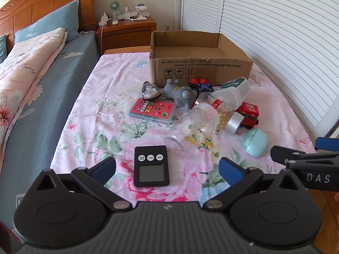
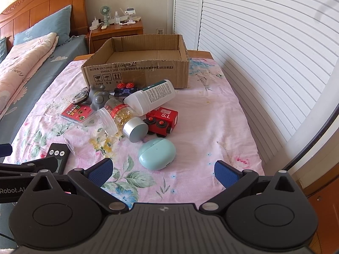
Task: Organize rigid objects
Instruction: 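Move the left gripper over the black digital scale and lower it, then grasp the black scale with the left gripper while the right grasps the teal case, then carry the scale and teal case into the cardboard box and release both, then withdraw both grippers from the box back over the scattered objects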
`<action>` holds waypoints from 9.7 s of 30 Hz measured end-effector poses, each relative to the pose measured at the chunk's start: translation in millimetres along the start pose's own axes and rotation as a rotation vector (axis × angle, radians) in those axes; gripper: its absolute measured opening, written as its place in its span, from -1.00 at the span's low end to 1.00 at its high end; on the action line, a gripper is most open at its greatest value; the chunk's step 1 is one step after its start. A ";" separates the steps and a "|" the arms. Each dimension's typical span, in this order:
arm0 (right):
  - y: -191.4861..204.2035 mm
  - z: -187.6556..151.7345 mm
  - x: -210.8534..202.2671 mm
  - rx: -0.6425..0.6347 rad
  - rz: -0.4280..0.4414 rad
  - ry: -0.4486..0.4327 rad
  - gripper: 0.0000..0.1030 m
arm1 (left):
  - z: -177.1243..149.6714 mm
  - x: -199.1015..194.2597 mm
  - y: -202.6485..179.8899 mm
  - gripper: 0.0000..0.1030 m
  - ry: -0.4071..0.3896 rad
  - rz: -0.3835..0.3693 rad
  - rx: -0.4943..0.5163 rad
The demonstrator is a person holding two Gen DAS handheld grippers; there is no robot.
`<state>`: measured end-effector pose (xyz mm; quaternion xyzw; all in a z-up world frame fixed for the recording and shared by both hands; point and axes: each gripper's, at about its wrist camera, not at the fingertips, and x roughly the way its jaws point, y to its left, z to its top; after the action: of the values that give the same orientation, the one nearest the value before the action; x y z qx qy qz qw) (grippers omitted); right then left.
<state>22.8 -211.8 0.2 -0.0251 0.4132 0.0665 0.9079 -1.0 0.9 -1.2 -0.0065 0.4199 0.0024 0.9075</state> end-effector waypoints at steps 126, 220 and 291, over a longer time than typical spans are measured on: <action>-2.2 -5.9 90.3 -0.161 0.066 -0.053 0.26 | -25.3 71.3 41.4 0.01 0.010 -0.176 0.196; 30.9 266.9 175.4 -0.336 0.087 -0.093 0.97 | 101.1 82.8 57.3 0.89 -0.164 -0.174 0.276; -33.8 30.9 129.5 -0.067 0.017 0.079 1.00 | 27.4 101.7 33.8 0.92 0.034 -0.287 0.240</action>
<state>134.8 -229.2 -77.4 -0.0549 0.4465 0.0868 0.8889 85.5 34.9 -61.3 0.0419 0.4272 -0.1775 0.8856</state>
